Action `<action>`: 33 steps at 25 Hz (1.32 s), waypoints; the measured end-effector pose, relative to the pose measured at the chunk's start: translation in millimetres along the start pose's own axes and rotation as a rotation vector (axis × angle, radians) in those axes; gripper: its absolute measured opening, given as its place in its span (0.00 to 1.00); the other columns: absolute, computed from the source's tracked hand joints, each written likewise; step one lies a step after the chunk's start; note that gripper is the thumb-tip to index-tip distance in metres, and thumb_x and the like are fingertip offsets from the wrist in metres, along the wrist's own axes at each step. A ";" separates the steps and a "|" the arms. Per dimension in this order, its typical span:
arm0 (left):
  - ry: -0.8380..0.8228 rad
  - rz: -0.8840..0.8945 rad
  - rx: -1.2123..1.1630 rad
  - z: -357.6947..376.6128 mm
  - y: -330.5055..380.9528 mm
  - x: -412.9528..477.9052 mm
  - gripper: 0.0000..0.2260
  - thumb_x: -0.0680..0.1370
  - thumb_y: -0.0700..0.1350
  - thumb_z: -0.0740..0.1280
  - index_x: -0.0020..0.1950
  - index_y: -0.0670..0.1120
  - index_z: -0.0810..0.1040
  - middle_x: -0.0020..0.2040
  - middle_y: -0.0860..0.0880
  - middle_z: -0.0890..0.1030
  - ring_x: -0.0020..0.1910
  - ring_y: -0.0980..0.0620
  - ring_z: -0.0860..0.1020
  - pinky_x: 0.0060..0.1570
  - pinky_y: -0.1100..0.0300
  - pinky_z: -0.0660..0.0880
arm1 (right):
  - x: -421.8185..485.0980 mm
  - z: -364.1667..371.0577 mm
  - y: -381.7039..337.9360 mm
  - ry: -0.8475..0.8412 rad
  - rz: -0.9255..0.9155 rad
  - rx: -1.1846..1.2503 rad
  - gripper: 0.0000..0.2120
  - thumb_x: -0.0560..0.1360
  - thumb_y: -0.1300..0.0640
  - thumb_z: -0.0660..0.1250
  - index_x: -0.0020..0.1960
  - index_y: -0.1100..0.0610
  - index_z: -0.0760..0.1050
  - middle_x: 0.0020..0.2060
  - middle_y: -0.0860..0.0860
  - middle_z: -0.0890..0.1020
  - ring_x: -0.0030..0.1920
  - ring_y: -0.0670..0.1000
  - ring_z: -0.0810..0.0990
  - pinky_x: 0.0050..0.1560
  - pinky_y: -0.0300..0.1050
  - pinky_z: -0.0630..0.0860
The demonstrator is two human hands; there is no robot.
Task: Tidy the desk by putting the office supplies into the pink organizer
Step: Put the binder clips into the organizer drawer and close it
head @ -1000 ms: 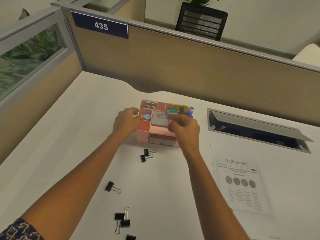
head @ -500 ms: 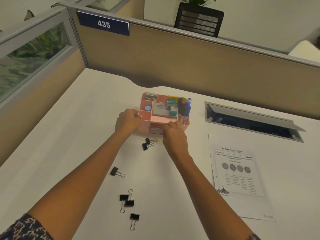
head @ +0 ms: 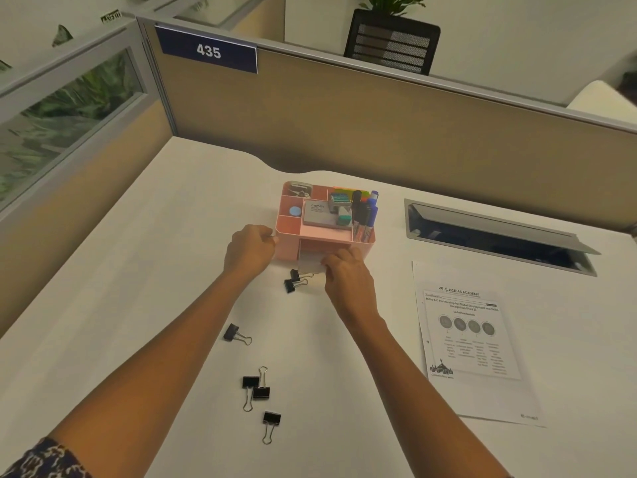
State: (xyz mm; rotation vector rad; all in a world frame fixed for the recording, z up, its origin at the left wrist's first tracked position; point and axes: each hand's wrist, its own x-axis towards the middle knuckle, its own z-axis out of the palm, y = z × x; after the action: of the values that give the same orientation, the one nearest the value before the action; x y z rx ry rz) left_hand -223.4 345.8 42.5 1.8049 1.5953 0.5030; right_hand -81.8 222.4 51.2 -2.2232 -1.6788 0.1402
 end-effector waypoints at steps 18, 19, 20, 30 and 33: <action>-0.096 0.161 0.359 46.9 -35.9 -53.9 0.15 0.76 0.44 0.68 0.63 0.48 0.73 0.59 0.46 0.77 0.56 0.44 0.76 0.56 0.49 0.75 | -2.9 74.2 -27.8 -0.288 -0.106 -0.070 0.31 0.74 0.62 0.67 0.74 0.58 0.59 0.70 0.58 0.66 0.71 0.60 0.63 0.71 0.54 0.64; -0.097 0.172 0.364 47.5 -35.8 -54.7 0.15 0.76 0.44 0.67 0.62 0.48 0.73 0.60 0.46 0.77 0.56 0.44 0.75 0.56 0.49 0.74 | -4.2 75.8 -27.3 -0.293 -0.092 -0.059 0.31 0.75 0.62 0.67 0.74 0.58 0.58 0.71 0.58 0.64 0.72 0.60 0.61 0.71 0.54 0.64; -0.097 0.183 0.376 47.9 -35.7 -55.5 0.15 0.76 0.45 0.67 0.63 0.48 0.73 0.60 0.46 0.77 0.57 0.44 0.75 0.56 0.49 0.74 | -6.7 76.8 -26.7 -0.295 -0.084 -0.056 0.31 0.75 0.62 0.67 0.74 0.58 0.58 0.72 0.58 0.63 0.73 0.60 0.60 0.72 0.54 0.64; -0.115 0.259 0.474 48.4 -36.8 -60.7 0.13 0.77 0.47 0.66 0.61 0.51 0.76 0.61 0.48 0.76 0.58 0.46 0.73 0.55 0.51 0.71 | -30.8 73.7 -20.6 -0.168 -0.038 0.031 0.21 0.72 0.70 0.65 0.64 0.60 0.74 0.62 0.59 0.73 0.61 0.60 0.71 0.52 0.49 0.75; -0.139 0.279 0.519 47.1 -36.3 -63.0 0.13 0.77 0.48 0.66 0.61 0.52 0.76 0.60 0.49 0.77 0.57 0.47 0.73 0.54 0.52 0.71 | -33.6 68.0 -17.0 -0.178 0.000 0.036 0.21 0.74 0.70 0.62 0.65 0.58 0.74 0.59 0.58 0.75 0.61 0.59 0.68 0.49 0.47 0.74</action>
State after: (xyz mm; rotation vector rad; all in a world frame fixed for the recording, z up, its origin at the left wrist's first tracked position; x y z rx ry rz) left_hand -228.9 275.0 -7.0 2.4108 1.4721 0.0750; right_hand -126.6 209.3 -10.9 -2.2409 -1.7513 0.3764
